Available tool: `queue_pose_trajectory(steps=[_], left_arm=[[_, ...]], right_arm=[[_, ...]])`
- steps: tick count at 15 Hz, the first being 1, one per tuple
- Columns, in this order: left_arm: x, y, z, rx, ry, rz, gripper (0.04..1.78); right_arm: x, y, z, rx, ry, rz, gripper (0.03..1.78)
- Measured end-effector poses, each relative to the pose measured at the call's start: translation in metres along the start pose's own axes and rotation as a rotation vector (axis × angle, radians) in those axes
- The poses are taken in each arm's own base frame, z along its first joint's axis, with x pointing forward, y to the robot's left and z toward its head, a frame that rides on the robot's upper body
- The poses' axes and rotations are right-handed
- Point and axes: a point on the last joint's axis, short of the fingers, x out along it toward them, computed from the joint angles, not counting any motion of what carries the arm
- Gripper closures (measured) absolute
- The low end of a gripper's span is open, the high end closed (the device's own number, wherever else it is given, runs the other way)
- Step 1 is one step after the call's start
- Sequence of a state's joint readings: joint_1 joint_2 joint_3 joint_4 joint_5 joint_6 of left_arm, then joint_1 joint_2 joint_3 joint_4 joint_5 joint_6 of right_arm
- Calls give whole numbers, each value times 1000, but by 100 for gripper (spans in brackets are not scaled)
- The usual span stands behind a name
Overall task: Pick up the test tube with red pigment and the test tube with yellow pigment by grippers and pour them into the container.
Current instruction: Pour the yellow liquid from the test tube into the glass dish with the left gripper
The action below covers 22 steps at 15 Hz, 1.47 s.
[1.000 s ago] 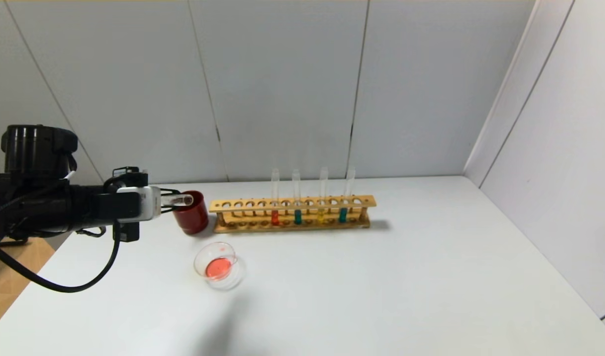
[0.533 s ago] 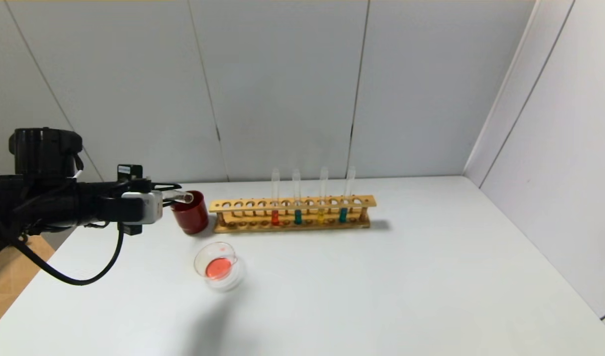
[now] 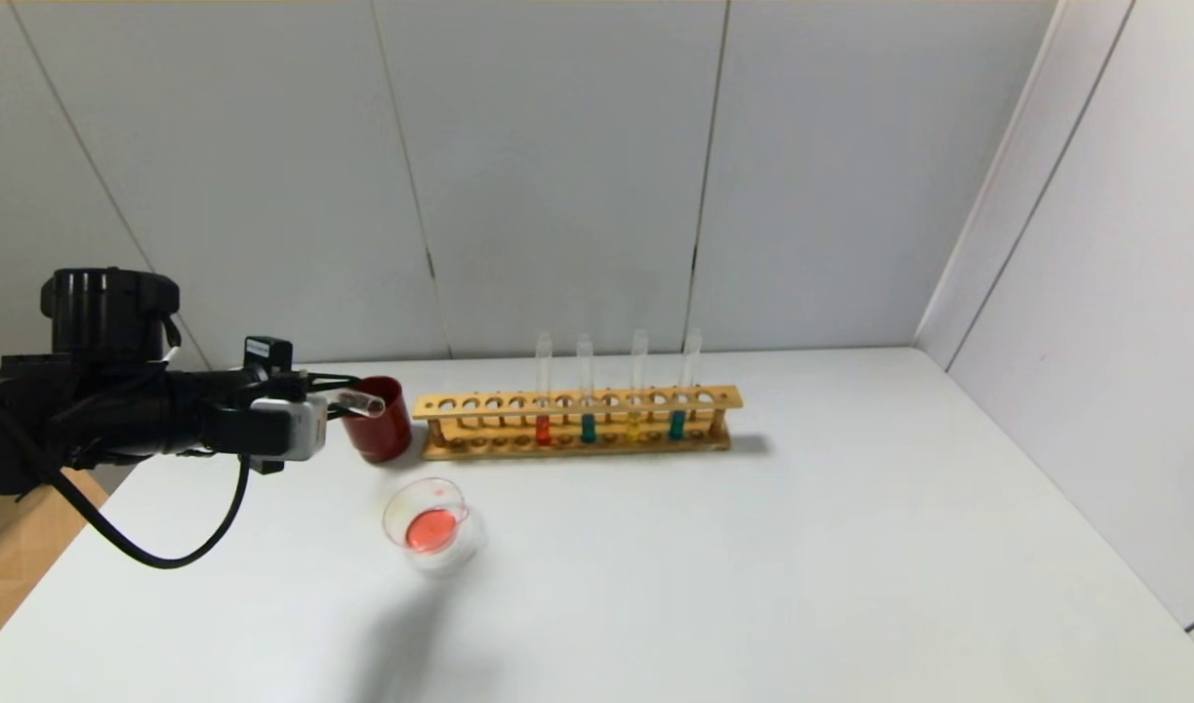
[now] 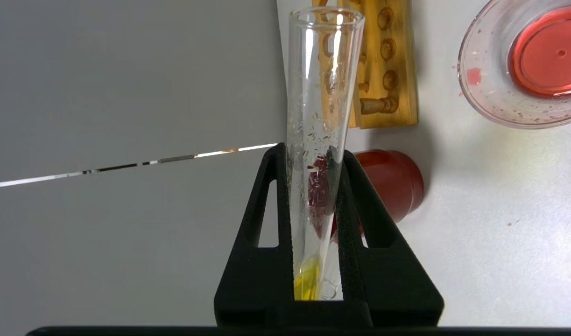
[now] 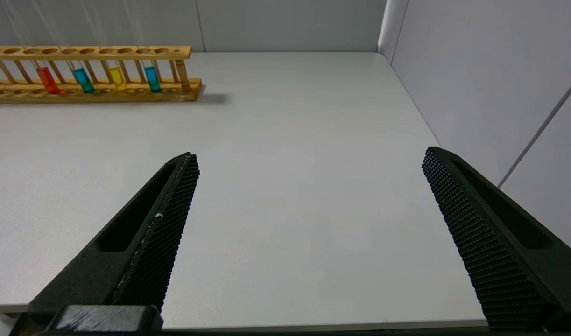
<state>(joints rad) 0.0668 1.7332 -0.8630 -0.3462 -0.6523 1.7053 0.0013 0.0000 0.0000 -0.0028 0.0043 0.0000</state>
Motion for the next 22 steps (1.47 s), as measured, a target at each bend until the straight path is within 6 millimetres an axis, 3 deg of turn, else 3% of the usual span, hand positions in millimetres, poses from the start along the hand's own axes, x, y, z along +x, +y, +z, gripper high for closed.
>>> queue_pose_trajectory(steps=[22], left_arm=[[9, 8, -5, 129, -39, 19, 151]], right_arm=[[0, 0, 0, 0, 0, 0, 6]])
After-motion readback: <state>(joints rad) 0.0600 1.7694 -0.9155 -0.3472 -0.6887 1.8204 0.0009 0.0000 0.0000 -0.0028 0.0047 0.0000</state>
